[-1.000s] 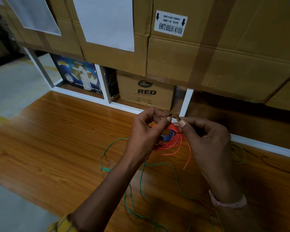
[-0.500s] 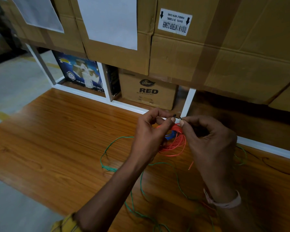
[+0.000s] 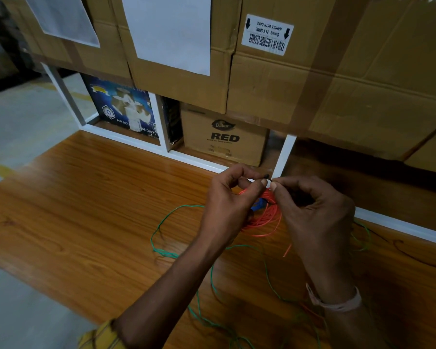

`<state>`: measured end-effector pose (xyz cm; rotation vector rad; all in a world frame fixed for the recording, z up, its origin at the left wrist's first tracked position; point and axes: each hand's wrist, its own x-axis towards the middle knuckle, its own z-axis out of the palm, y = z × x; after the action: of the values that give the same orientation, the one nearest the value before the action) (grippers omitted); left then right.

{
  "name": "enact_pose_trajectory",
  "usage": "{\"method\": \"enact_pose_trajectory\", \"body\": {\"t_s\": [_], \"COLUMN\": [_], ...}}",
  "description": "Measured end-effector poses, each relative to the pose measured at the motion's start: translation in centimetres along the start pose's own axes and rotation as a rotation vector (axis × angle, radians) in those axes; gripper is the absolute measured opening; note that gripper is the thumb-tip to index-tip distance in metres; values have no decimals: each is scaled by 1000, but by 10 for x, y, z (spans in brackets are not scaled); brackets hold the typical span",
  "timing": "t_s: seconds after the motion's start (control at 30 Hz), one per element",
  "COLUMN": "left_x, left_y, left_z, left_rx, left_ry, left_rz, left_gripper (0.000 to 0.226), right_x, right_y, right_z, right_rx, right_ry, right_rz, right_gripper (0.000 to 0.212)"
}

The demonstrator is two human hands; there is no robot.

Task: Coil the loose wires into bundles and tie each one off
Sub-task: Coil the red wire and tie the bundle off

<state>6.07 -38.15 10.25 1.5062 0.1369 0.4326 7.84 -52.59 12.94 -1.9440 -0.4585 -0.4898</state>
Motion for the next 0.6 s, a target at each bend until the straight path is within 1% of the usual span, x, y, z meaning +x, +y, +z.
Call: {"method": "enact_pose_trajectory", "body": {"t_s": [0.13, 0.27, 0.37, 0.47, 0.53, 0.6], "left_x": [0, 0, -1, 0, 0, 0], "left_y": [0, -3, -5, -6, -6, -8], "left_z": [1, -1, -1, -1, -1, -2], "left_rx": [-20, 39, 120, 217, 256, 261], "left_ry": [7, -17, -20, -22, -33, -60], "left_rz": [-15, 36, 67, 141, 166, 153], "left_gripper": [2, 2, 11, 21, 18, 7], "right_x": [0, 0, 0, 0, -1, -1], "right_y": [-1, 0, 1, 3, 4, 6], "right_z": [-2, -3, -3, -4, -4, -6], "right_rx": [1, -5, 3, 29, 62, 80], "right_ry": [-5, -21, -18, 2, 2, -14], "right_rz": [1, -4, 3, 26, 54, 82], "right_gripper": [11, 10, 10, 9, 12, 16]}}
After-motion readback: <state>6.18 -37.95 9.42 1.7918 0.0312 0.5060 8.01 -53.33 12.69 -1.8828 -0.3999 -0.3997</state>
